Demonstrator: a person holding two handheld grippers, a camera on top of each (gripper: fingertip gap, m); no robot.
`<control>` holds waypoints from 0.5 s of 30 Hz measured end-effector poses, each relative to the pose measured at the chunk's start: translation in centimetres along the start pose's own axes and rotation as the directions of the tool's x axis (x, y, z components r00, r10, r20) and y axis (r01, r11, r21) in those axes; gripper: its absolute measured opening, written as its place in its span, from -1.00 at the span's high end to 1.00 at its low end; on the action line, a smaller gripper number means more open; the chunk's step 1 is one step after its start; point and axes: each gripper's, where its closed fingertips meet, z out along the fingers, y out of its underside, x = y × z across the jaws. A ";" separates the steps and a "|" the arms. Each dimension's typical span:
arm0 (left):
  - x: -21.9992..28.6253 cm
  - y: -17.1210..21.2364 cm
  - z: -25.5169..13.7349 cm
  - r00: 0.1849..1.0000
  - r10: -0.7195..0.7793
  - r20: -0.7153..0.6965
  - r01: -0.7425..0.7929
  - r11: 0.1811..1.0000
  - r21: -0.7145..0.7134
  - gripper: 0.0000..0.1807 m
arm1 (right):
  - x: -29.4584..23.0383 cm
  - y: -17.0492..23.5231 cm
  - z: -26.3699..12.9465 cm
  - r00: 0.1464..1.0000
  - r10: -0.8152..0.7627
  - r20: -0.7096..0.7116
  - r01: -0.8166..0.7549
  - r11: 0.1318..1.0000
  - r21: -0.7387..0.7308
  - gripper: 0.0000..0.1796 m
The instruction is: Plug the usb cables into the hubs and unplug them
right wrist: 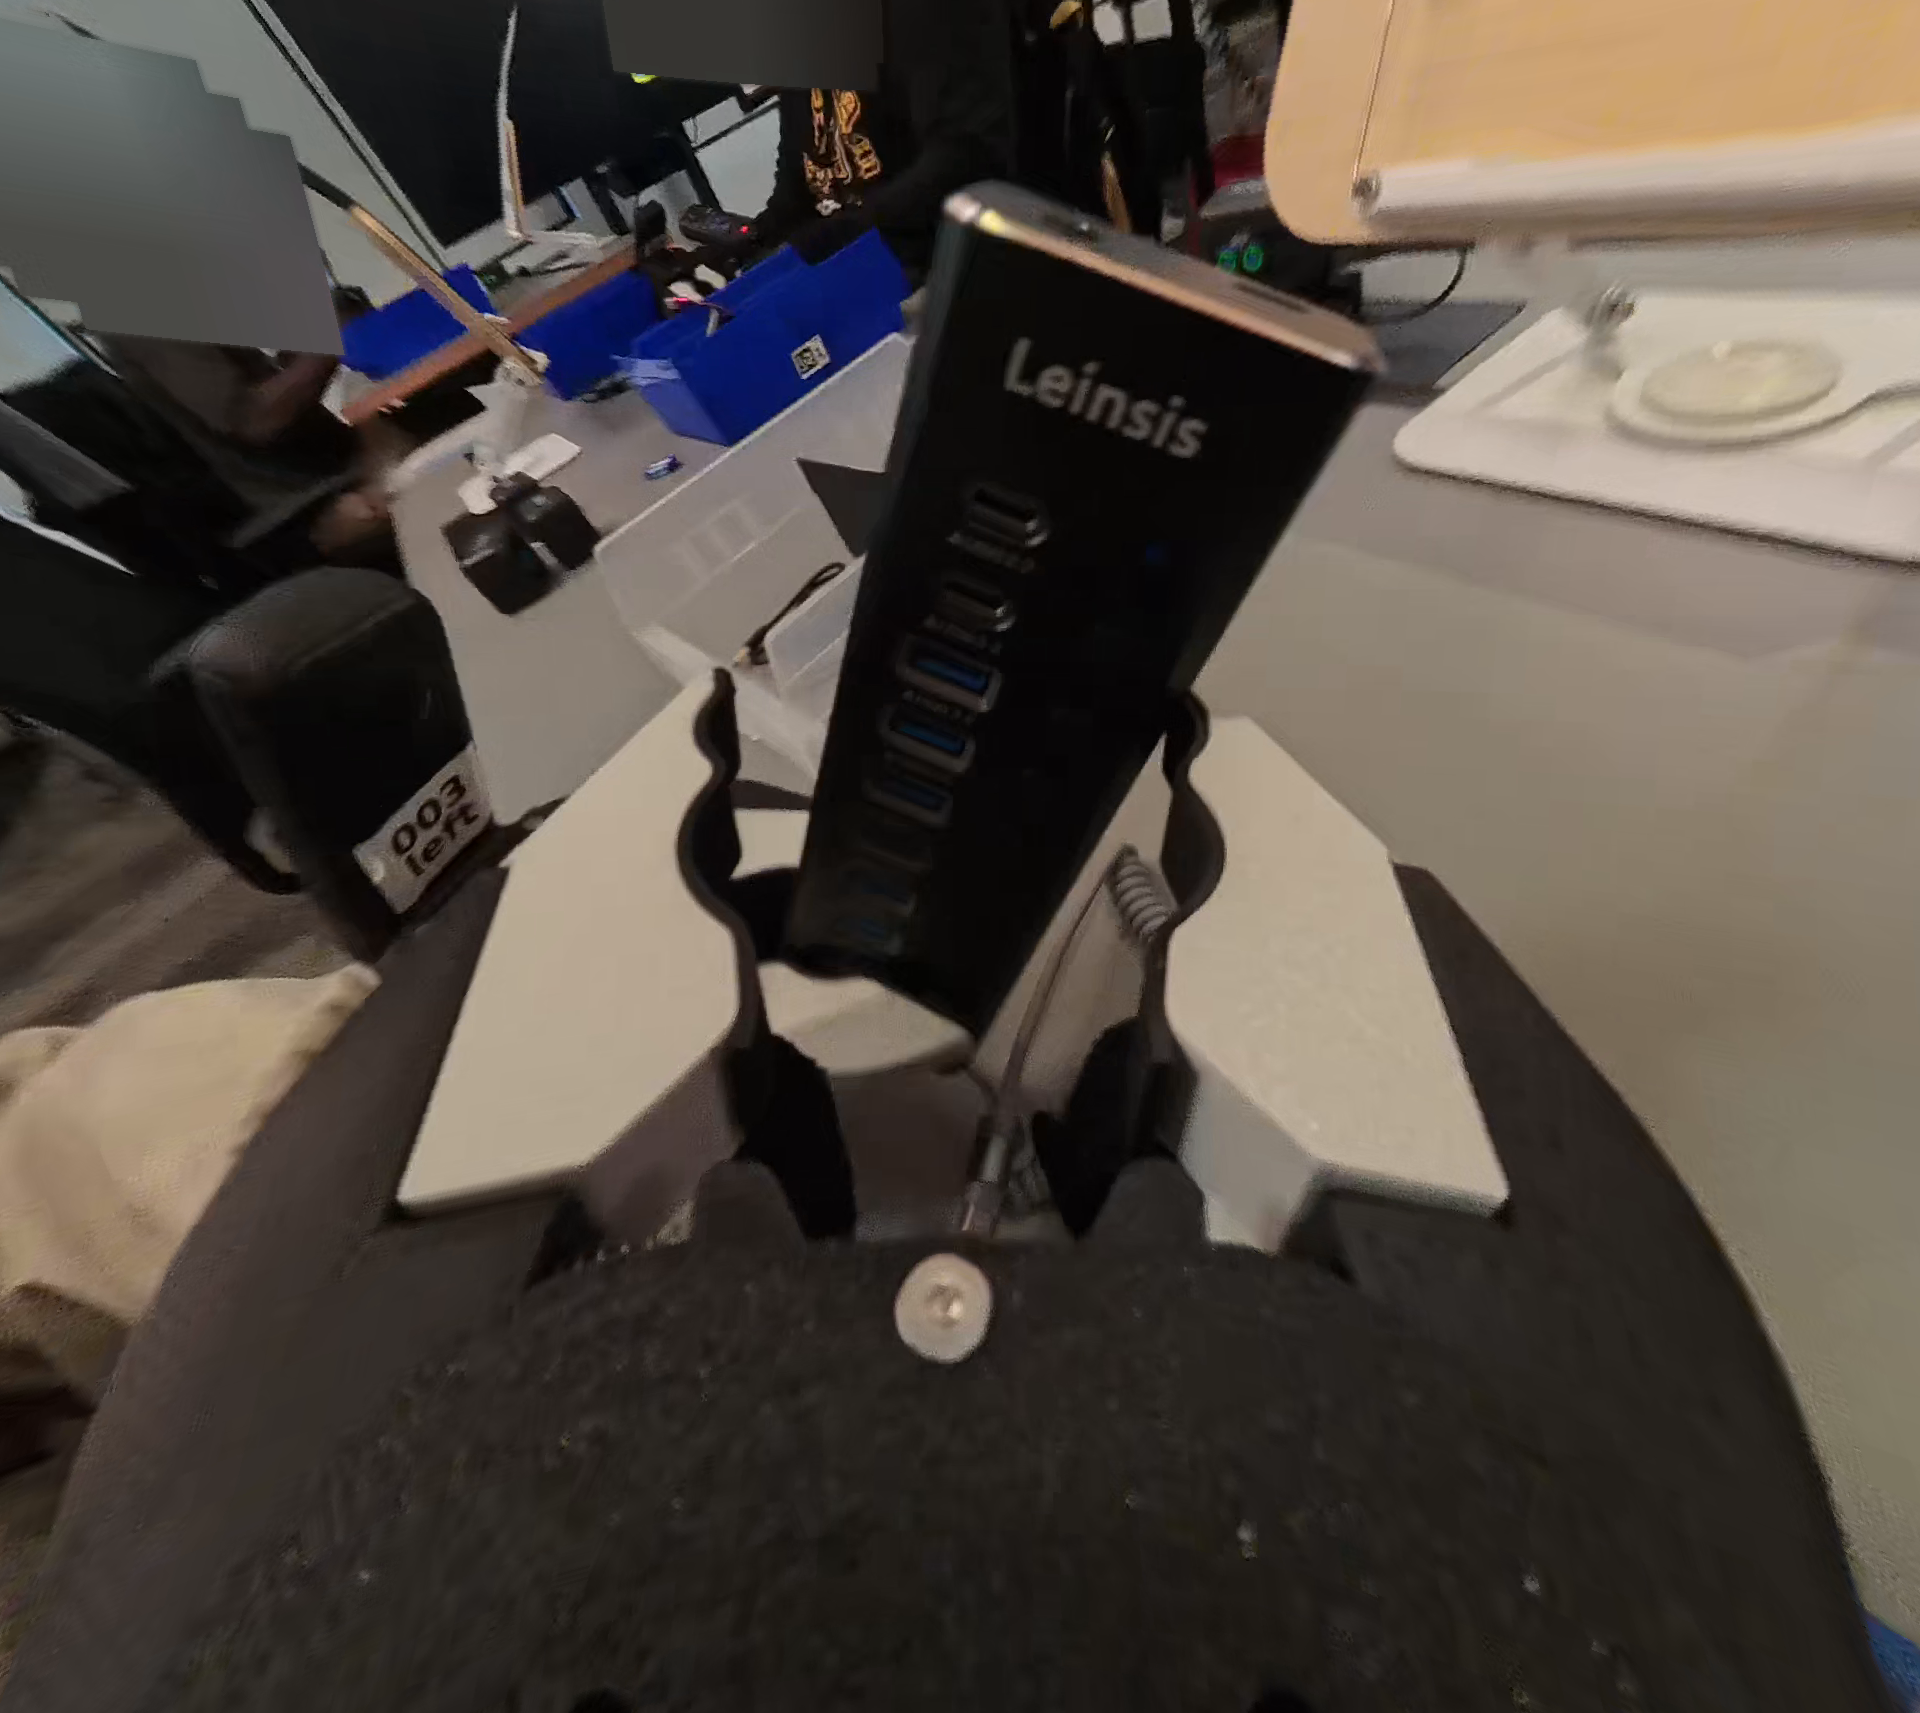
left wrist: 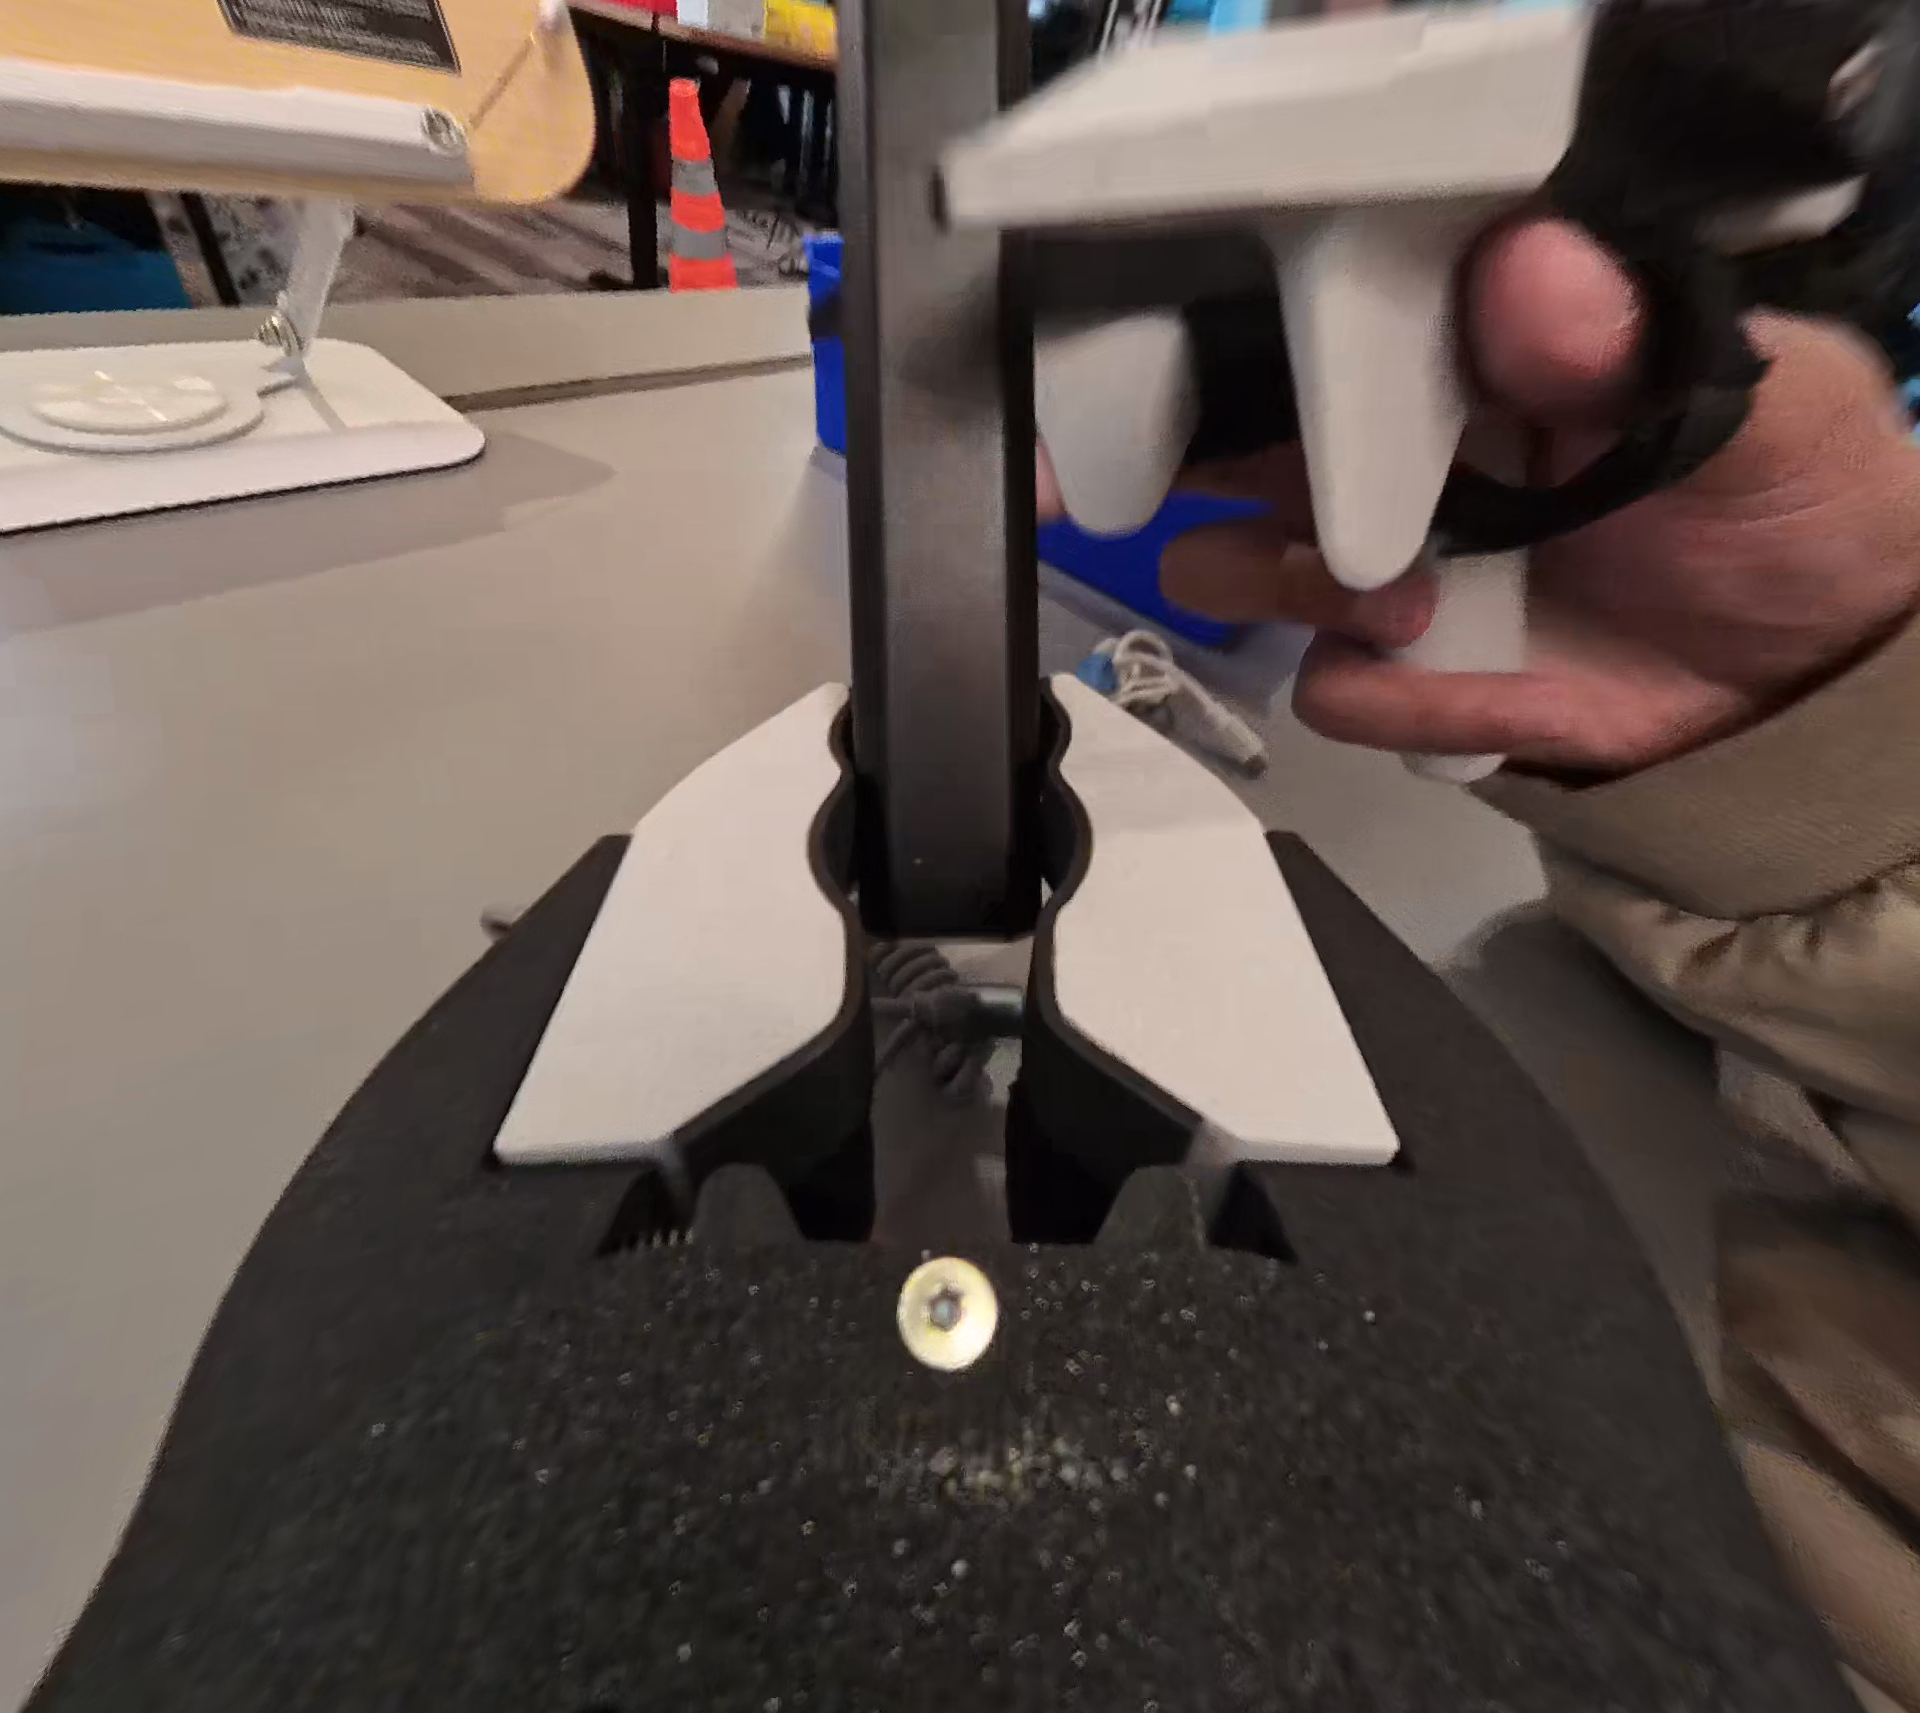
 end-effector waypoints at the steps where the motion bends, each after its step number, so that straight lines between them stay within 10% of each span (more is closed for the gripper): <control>1: 0.1 0.4 0.2 0.999 0.019 0.026 -0.019 1.000 -0.019 0.68 | -0.3 -0.2 0.0 0.999 -0.039 -0.021 0.039 0.999 0.003 0.12; 15: 0.5 2.2 1.2 0.991 0.118 0.062 -0.108 0.983 -0.146 0.64 | 0.8 1.7 0.7 0.986 -0.116 -0.122 0.104 0.990 -0.099 0.30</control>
